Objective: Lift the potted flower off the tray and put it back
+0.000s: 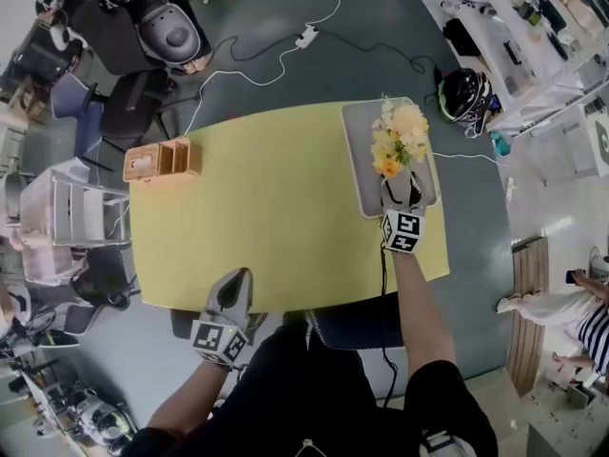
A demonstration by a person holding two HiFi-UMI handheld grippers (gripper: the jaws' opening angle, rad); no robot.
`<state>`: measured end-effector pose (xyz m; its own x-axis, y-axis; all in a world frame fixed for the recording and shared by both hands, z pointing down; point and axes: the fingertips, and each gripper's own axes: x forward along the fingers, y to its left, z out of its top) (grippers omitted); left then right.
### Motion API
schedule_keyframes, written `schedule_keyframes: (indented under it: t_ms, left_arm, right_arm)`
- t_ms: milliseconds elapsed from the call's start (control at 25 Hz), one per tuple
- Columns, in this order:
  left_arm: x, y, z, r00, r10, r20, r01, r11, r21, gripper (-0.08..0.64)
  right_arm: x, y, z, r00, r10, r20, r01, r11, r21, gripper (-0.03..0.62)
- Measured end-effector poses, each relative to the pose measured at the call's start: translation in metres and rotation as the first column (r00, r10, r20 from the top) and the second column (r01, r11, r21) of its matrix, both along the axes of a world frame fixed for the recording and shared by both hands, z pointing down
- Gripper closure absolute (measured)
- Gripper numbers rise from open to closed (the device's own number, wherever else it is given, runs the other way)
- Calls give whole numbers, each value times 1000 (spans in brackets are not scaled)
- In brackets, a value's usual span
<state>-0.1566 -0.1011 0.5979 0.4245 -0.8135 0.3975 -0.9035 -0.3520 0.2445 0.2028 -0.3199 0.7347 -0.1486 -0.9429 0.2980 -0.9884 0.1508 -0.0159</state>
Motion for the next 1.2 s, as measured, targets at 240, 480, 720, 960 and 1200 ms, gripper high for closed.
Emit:
schedule_keyframes:
  t_ms: [240,480,720,960,1200]
  left_arm:
    - [4,-18,19,1000,-14,12,15,1000,-24,552]
    - [19,-48,30,1000,4,24,-3,1000,-15,552]
    - [32,-58,27,1000,0,17,0,1000,-16,552]
    - [25,-50,33,999,1,35,0,1000,-28,552]
    - [25,-48,27,1000,-17,20,18,1000,-26,552]
  right_arm:
    - [9,-43,1,1000,-1,-19,2,999,51,236]
    - [8,-72,-10,1000,-21,-11,22,995,92,229]
    - [8,-90,-11,999,-16,-31,19,995,101,230]
    - [13,-91,-8,999,10,-36,-7,996,94,345]
    - [16,-91,-9,999,8,-36,-6,997,71,350]
